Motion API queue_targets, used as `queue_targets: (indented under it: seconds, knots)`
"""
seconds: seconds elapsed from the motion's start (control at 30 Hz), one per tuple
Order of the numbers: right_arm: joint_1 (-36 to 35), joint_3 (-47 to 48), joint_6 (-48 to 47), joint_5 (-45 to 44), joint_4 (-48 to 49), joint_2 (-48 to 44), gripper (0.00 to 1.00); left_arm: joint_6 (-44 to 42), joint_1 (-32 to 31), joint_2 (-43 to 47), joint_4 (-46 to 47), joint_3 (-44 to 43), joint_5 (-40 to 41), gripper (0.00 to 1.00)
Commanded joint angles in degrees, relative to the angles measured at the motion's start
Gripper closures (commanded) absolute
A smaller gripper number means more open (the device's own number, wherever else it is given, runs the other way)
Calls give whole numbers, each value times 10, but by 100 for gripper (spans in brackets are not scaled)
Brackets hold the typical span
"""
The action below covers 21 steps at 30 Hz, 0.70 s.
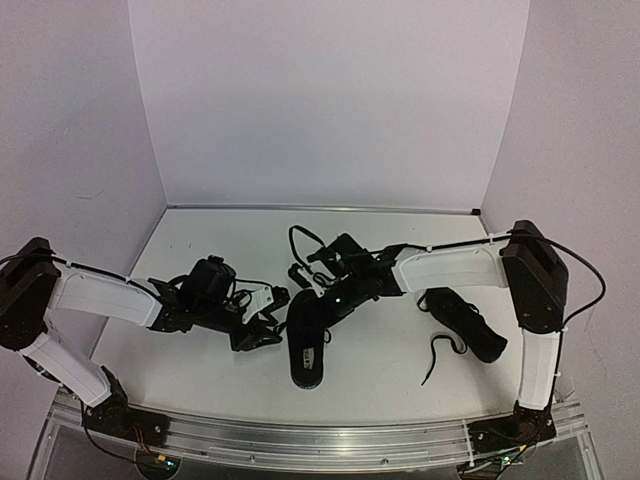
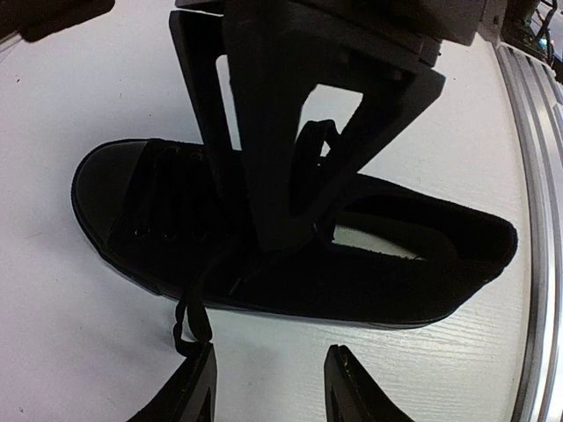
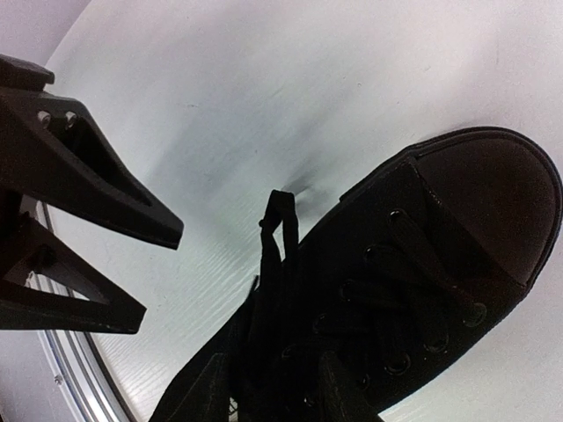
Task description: Tie the shoes
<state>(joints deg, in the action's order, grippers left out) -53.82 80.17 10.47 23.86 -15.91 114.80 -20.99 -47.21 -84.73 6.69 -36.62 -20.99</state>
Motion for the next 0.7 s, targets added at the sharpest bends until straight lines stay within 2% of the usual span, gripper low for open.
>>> queue_targets:
  seconds: [0.0, 0.23, 0.4, 0.67]
  knots:
    - [-3, 30, -20, -16, -17, 13, 68, 2, -5, -10, 23, 5, -20, 58]
    - [0, 34, -6, -31, -17, 14, 75, -10, -19, -35, 2, -1, -23, 66]
    - [9, 31, 3, -11, -9, 5, 77, -7, -26, -47, 13, -3, 0, 65]
    - [28, 18, 19, 21, 7, -2, 88, -5, -26, -67, 54, -5, 28, 65]
